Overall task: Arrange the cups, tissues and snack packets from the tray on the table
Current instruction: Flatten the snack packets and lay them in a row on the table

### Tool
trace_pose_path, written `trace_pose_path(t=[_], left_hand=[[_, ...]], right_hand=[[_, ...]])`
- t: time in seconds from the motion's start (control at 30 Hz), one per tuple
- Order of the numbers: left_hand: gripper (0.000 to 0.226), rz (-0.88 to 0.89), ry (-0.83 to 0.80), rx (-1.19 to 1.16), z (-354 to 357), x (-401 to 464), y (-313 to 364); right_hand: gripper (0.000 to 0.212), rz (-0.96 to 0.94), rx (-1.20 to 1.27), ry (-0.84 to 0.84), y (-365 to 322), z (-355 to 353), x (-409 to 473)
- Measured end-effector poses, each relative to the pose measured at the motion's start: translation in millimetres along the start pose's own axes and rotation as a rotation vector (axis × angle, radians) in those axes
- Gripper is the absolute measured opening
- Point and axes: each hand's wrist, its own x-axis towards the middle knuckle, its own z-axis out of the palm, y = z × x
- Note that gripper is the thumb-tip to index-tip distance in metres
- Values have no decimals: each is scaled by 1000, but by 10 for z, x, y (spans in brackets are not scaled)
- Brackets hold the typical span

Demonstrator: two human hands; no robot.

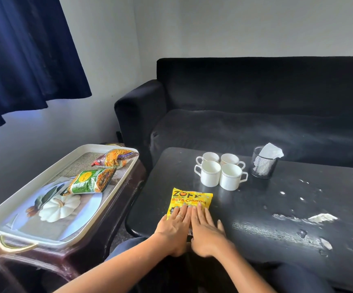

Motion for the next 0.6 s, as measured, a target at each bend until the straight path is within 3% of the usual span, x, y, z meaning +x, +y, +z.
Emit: trace_pose_path(t=[0.6], left_hand=[[88, -31, 7, -95, -107, 331, -377]], right_hand=[[87, 42, 56, 130, -321, -4, 519]])
